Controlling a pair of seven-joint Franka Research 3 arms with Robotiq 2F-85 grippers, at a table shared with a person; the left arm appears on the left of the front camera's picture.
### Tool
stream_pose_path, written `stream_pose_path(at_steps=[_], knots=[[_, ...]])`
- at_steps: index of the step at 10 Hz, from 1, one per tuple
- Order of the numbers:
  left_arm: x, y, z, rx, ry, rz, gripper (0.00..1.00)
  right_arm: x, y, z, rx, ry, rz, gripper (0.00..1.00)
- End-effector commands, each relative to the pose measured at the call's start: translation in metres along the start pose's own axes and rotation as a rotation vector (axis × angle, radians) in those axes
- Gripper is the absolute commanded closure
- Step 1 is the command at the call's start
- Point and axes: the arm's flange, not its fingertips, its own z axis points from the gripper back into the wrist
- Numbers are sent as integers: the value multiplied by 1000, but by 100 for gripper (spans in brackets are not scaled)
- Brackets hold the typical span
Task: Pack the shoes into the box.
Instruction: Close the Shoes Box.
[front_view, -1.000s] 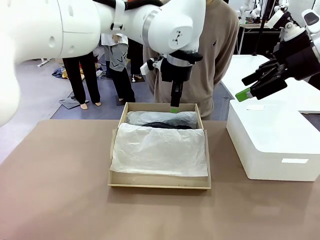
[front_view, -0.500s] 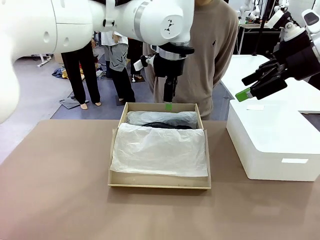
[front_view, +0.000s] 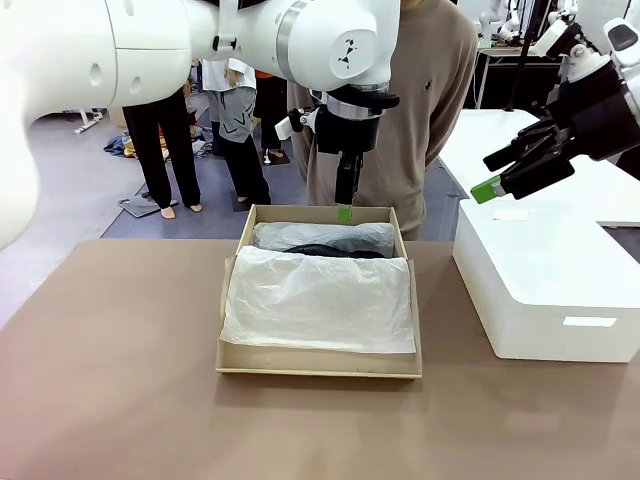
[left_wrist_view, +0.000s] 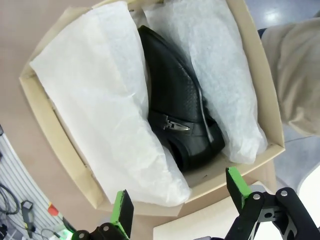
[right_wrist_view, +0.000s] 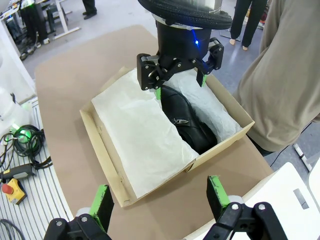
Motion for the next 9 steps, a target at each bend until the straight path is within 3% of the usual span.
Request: stream_pose_path(at_steps=[1, 4, 6, 9], knots=[[2, 0, 3, -8, -21, 29, 0, 1, -2, -1, 14, -20, 8, 0], [1, -1, 0, 0, -1, 2, 0, 1, -2, -1, 14, -20, 8, 0], [25, 17, 18, -5, -33, -268, 0, 1, -2, -1, 14, -20, 8, 0], [74, 32, 37, -16, -6, -524, 0, 1, -2, -1, 14, -20, 8, 0]])
